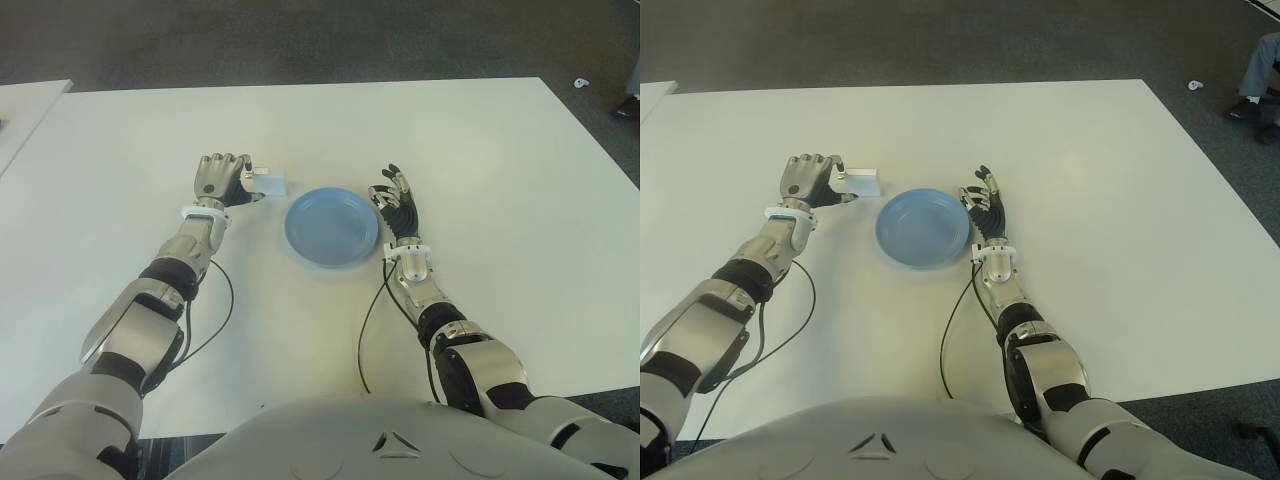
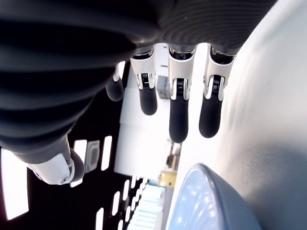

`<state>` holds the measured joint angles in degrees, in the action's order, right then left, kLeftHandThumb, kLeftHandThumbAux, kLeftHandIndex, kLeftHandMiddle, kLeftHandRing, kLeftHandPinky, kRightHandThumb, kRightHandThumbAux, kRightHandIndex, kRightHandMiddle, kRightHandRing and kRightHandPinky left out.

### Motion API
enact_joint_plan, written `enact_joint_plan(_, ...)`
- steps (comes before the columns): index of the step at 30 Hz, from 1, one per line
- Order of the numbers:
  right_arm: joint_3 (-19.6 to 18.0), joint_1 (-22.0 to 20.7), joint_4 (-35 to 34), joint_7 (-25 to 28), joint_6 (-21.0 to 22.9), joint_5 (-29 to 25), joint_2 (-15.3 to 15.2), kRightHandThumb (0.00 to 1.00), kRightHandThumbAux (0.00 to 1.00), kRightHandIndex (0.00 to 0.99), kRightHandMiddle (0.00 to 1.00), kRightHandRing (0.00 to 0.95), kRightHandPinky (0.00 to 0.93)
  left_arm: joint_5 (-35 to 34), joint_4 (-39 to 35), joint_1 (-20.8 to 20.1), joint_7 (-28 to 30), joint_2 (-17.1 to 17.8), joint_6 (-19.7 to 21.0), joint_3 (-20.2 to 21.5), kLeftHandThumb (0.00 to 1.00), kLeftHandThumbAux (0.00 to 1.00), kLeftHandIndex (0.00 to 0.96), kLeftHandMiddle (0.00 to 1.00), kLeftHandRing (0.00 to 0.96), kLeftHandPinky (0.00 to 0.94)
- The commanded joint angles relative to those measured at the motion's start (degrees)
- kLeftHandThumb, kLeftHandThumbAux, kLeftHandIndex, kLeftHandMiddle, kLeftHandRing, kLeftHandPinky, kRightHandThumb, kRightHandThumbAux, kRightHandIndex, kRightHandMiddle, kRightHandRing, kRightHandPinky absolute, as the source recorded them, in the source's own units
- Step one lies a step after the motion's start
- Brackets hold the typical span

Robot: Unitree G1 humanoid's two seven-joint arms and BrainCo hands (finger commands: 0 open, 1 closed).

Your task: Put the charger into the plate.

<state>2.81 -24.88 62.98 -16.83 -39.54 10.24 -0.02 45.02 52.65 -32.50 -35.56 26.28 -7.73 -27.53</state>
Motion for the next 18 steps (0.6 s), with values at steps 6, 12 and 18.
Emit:
enact_joint_plan(6,0.1,6.5,5.9,0.1,5.3,0.2,1.2,0.0,0.564,0.0,0.169,0.292,0.336,-2.3,-2.9,1.9,1.9,-0.3,-0.6,2.0,0.747,0.697,0.442,0.87,0.861,0.859)
enact_joint_plan(12,0.1,6.5,6.1,-0.1,5.3,0.3,1.1,0.0,0.571,0.0,0.174,0.296,0.327,-3.6,-4.3,2.5,2.5,-0.7,-1.2,3.2,0.748,0.697,0.443,0.869,0.862,0.856)
enact_joint_plan(18,0.0,6.3,6.4,-0.1,5.2,0.3,0.9,0.0,0.573,0.0,0.173,0.297,0.33,-4.7,-5.7,3.0,3.1,-1.0,-1.6,4.0,0.75,0.696,0.443,0.872,0.866,0.859)
